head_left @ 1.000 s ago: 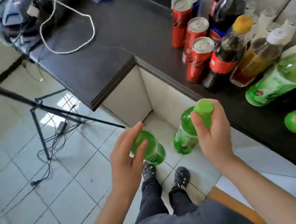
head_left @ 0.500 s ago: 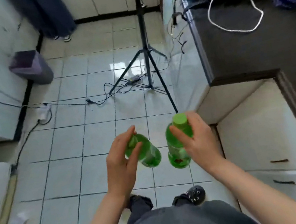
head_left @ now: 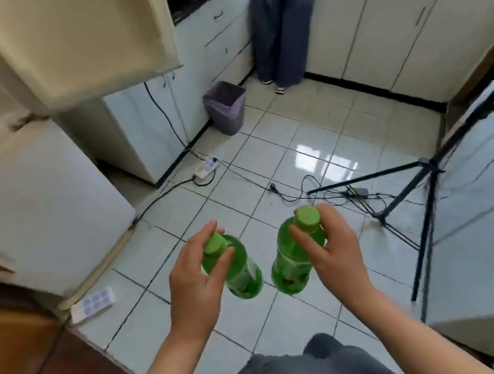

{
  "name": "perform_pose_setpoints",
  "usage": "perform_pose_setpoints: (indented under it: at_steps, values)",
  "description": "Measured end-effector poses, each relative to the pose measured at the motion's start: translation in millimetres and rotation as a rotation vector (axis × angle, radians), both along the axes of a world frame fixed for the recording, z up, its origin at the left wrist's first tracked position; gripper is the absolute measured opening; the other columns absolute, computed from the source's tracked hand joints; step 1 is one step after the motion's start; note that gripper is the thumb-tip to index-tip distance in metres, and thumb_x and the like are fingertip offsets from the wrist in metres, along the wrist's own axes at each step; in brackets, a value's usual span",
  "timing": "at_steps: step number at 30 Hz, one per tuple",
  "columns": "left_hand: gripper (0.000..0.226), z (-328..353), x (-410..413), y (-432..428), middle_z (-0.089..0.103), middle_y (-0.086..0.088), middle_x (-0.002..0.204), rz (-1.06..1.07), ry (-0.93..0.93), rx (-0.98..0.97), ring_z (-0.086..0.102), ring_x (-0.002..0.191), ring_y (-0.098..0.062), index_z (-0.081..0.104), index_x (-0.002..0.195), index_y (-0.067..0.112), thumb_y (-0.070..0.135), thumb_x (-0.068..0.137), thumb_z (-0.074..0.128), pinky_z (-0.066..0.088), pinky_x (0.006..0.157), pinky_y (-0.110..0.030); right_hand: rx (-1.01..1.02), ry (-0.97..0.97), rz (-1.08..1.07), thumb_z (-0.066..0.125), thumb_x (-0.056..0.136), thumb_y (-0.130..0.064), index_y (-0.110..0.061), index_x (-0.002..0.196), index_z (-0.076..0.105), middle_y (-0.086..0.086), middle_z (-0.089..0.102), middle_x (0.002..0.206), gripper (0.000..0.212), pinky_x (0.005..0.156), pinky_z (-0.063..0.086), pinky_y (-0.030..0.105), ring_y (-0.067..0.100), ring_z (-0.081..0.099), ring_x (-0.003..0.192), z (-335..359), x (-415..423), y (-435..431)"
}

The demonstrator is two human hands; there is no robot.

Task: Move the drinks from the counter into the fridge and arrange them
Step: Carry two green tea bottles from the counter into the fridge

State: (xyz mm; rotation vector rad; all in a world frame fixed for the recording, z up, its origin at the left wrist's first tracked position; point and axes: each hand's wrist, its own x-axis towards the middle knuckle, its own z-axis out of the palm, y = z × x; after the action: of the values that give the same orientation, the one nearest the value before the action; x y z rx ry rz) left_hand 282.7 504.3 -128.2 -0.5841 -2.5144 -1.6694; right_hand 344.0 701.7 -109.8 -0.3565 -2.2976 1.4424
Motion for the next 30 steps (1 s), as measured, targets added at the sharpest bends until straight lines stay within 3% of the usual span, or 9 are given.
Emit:
perform_pose_setpoints:
  at_steps: [7,10,14,17,23,28,30]
  values:
    - [0.038,-11.7,-73.9,-100.1,0.062,0.025,0.114,0.289,-0.069,0.025,0.056,0.107,0.006,0.049,0.118,0.057,0.04,0.087,0.061,0.041,0.091,-0.007,0.021,-0.058,0.335,0.056,0.075,-0.05,-0.026,0.087,0.06,-0.015,0.057,0.087,0.026,0.07,0.039,0.009,-0.001,0.053,0.085,-7.6,-142.3,-99.9]
    - [0.037,-19.6,-117.8,-142.5,0.063,0.019,0.116,0.389,-0.084,0.012,0.057,0.108,0.005,0.049,0.117,0.055,0.041,0.084,0.061,0.043,0.093,-0.01,0.039,-0.049,0.481,0.056,0.075,-0.05,-0.035,0.083,0.057,-0.016,0.058,0.086,0.018,0.07,0.04,0.01,0.0,0.054,0.083,-13.4,-211.1,-146.8]
    - [0.041,-20.2,-196.0,-198.7,0.06,0.024,0.115,0.536,-0.039,-0.003,0.055,0.109,0.009,0.051,0.121,0.043,0.03,0.083,0.061,0.043,0.093,-0.011,0.053,-0.015,0.658,0.057,0.075,-0.05,-0.041,0.082,0.053,-0.016,0.057,0.084,0.012,0.07,0.039,0.01,0.001,0.055,0.082,-12.8,-318.7,-209.6]
    - [0.04,-5.9,-257.2,-238.0,0.057,0.026,0.114,0.646,-0.003,-0.035,0.053,0.108,0.013,0.053,0.122,0.033,0.026,0.084,0.061,0.042,0.093,-0.009,0.051,0.014,0.771,0.057,0.076,-0.049,-0.035,0.086,0.056,-0.014,0.058,0.089,0.017,0.073,0.038,0.006,-0.004,0.054,0.086,-0.5,-397.3,-255.6]
    - [0.036,44.8,-361.3,-306.6,0.054,0.028,0.113,0.801,0.11,-0.084,0.051,0.107,0.016,0.051,0.122,0.031,0.034,0.087,0.058,0.043,0.09,-0.009,0.089,0.114,0.864,0.059,0.076,-0.049,-0.021,0.092,0.063,-0.015,0.057,0.092,0.032,0.075,0.038,0.006,-0.006,0.054,0.09,36.9,-528.3,-338.7]
    - [0.036,64.0,-423.4,-354.2,0.056,0.024,0.112,0.854,0.192,-0.078,0.053,0.106,0.013,0.051,0.122,0.027,0.027,0.087,0.062,0.043,0.091,-0.008,0.014,0.148,0.888,0.057,0.077,-0.05,-0.038,0.087,0.057,-0.016,0.057,0.09,0.015,0.076,0.046,0.022,0.001,0.055,0.09,53.0,-597.7,-390.6]
    - [0.036,66.0,-449.0,-371.8,0.056,0.025,0.111,0.848,0.211,-0.081,0.054,0.105,0.014,0.052,0.121,0.029,0.032,0.086,0.061,0.043,0.09,-0.007,0.014,0.163,0.893,0.058,0.078,-0.05,-0.037,0.087,0.059,-0.016,0.058,0.09,0.016,0.077,0.045,0.021,0.003,0.055,0.09,56.8,-621.3,-407.6]
